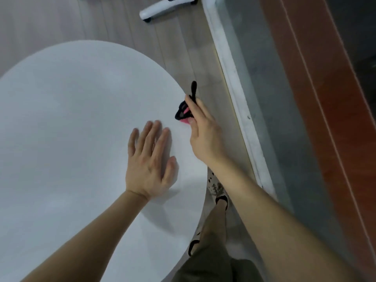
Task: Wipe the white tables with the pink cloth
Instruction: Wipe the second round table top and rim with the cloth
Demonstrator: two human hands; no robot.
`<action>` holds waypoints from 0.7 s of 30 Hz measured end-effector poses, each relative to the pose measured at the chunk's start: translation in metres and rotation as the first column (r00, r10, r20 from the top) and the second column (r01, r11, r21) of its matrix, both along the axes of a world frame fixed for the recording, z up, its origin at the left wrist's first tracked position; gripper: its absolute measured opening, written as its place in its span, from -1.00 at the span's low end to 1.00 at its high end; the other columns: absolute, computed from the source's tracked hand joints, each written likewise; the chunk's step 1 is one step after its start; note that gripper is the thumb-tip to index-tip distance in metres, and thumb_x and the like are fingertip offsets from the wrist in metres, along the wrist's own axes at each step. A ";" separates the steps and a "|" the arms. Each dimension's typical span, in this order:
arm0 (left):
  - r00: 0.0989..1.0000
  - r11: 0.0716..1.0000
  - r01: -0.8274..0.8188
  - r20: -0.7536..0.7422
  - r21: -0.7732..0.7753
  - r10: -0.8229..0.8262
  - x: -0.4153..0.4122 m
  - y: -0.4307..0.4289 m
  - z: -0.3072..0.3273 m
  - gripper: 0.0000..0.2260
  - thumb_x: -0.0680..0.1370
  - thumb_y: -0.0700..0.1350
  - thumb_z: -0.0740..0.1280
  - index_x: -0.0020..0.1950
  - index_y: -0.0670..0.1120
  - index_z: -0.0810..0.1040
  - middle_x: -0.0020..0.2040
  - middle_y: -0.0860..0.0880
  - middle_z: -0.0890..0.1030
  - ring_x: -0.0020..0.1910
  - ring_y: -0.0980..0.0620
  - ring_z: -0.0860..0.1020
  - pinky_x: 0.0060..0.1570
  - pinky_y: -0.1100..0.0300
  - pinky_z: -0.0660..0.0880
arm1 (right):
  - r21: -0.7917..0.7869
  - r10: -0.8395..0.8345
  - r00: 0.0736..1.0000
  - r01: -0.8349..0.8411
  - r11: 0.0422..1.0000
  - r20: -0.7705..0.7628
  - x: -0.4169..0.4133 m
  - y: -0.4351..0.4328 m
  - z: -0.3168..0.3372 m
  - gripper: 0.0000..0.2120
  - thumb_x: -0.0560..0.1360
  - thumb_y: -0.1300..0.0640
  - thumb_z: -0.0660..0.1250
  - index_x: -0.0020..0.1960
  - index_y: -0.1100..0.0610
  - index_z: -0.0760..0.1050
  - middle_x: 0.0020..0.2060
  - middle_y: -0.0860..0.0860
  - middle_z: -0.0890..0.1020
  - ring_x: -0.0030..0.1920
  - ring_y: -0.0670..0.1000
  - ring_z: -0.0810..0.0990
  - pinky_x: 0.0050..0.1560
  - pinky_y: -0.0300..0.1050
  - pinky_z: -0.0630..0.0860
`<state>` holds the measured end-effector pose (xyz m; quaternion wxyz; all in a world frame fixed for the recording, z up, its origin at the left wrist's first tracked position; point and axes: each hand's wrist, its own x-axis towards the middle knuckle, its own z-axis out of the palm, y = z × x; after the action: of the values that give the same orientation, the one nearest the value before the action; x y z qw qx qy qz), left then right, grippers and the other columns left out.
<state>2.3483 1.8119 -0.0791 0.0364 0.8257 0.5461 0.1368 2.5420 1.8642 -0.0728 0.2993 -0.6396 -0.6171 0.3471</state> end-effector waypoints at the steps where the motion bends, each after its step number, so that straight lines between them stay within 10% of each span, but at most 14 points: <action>1: 1.000 1.000 0.005 0.004 -0.001 -0.005 0.000 0.001 0.000 -0.36 0.64 0.02 0.26 0.68 -0.23 0.34 0.70 -0.22 0.29 0.72 -0.24 0.20 0.57 -0.44 0.19 | -0.025 -0.003 1.000 0.003 1.000 -0.016 0.005 -0.023 0.001 -0.42 0.75 0.25 0.18 0.72 -0.07 0.23 0.70 -0.13 0.23 0.60 0.01 0.38 0.52 -0.01 0.47; 14: 0.997 0.999 -0.054 0.061 0.003 0.054 -0.004 0.022 0.015 -0.62 0.65 -0.12 0.36 0.44 -0.22 0.60 0.51 -0.16 0.55 0.51 -0.20 0.51 0.44 -0.28 0.39 | -0.035 0.259 0.953 -0.257 0.966 0.156 -0.025 0.115 0.011 -0.31 0.64 0.35 0.28 0.71 -0.03 0.27 0.68 -0.08 0.29 0.44 0.16 0.47 0.39 0.13 0.54; 21: 0.717 0.727 -0.686 0.154 -0.014 0.680 -0.048 0.135 0.012 -0.66 0.72 -0.01 0.25 0.45 -0.08 0.55 0.45 -0.11 0.53 0.48 -0.15 0.45 0.54 -0.08 0.30 | -0.066 0.198 0.964 -0.189 0.980 0.175 0.005 0.007 0.016 -0.37 0.74 0.22 0.23 0.76 0.01 0.11 0.74 -0.04 0.12 0.49 0.10 0.42 0.29 0.10 0.65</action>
<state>2.3000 1.9473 -0.0673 0.0057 0.5541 0.8046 0.2135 2.5472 1.8717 -0.0571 0.1910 -0.6124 -0.6925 0.3301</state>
